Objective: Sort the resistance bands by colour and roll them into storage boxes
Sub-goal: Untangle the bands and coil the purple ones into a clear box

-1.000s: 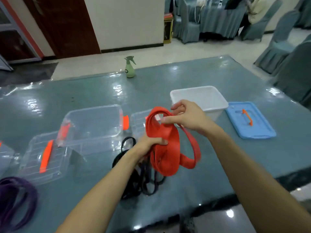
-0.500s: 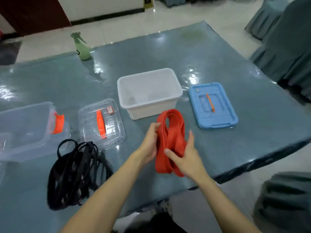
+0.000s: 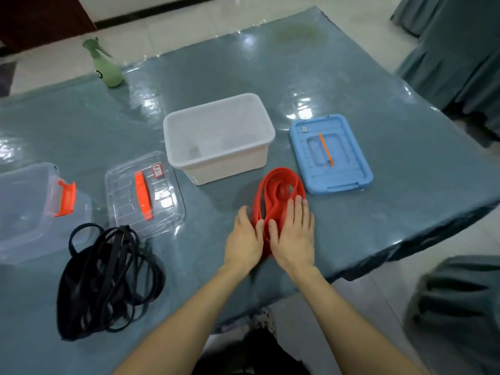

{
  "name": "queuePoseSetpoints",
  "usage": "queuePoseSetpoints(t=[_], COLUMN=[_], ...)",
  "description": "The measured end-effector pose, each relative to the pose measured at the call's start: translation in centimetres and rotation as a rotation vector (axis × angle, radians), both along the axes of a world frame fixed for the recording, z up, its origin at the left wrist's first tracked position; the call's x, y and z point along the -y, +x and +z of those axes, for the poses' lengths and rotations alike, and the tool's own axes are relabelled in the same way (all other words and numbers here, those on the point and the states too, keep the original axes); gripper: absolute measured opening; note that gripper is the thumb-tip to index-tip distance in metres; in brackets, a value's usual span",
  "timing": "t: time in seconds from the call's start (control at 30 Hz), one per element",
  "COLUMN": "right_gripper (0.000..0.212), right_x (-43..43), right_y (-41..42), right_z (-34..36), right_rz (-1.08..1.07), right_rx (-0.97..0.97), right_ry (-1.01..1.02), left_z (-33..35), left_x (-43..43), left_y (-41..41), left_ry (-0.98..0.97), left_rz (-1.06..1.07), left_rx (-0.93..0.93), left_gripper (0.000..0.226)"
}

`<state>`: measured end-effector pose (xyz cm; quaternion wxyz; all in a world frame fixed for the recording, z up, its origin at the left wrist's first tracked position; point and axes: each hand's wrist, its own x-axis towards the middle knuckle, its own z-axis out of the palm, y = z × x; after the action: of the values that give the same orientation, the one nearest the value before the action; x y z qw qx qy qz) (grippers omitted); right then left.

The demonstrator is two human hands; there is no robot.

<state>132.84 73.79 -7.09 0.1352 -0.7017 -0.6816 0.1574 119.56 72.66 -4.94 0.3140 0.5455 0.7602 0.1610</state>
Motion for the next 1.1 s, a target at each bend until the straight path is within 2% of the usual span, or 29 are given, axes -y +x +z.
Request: queuePoseSetpoints(t=[0.07, 0.13, 0.27, 0.4, 0.53, 0.63, 0.73, 0.87, 1.0, 1.1], right_gripper=[0.071, 0.068, 0.068, 0.061, 0.039, 0.040, 0.045, 0.039, 0.042, 0.046], right_x=[0.4, 0.8, 0.2, 0.0, 1.4, 2.7, 3.9, 5.7, 8.6, 12.3], right_y=[0.4, 0.6, 0.5, 0.6, -0.3, -2.7, -7.5, -16.2, -27.7, -37.6], right_z=[-0.2, -0.5, 0.8, 3.9, 6.8, 8.0, 8.1, 7.4, 7.3, 7.5], right_rz=[0.122, 0.178, 0.195, 0.225, 0.307, 0.397, 0.534, 0.743, 0.949, 1.042], right_rx=[0.016, 0.018, 0.122, 0.215, 0.212, 0.220, 0.255, 0.270, 0.228, 0.219], right_ry=[0.040, -0.002, -0.067, 0.000, 0.153, 0.198, 0.155, 0.172, 0.237, 0.277], left_z=[-0.2, -0.5, 0.6, 1.6, 3.1, 4.1, 4.9, 6.0, 6.7, 6.8], left_x=[0.5, 0.8, 0.4, 0.6, 1.5, 2.8, 5.2, 11.0, 18.6, 25.1], left_y=[-0.4, -0.7, -1.5, -3.3, -6.8, -10.5, -15.8, -24.6, -34.5, -42.8], left_ry=[0.078, 0.073, 0.056, 0.049, 0.141, 0.261, 0.287, 0.312, 0.319, 0.273], left_rz=[-0.085, -0.155, -0.206, -0.276, -0.417, -0.457, -0.416, -0.305, -0.125, -0.052], left_rx=[-0.113, -0.171, -0.065, -0.064, -0.216, -0.377, -0.527, -0.666, -0.753, -0.821], left_gripper=[0.032, 0.026, 0.032, 0.046, 0.047, 0.035, 0.026, 0.025, 0.024, 0.012])
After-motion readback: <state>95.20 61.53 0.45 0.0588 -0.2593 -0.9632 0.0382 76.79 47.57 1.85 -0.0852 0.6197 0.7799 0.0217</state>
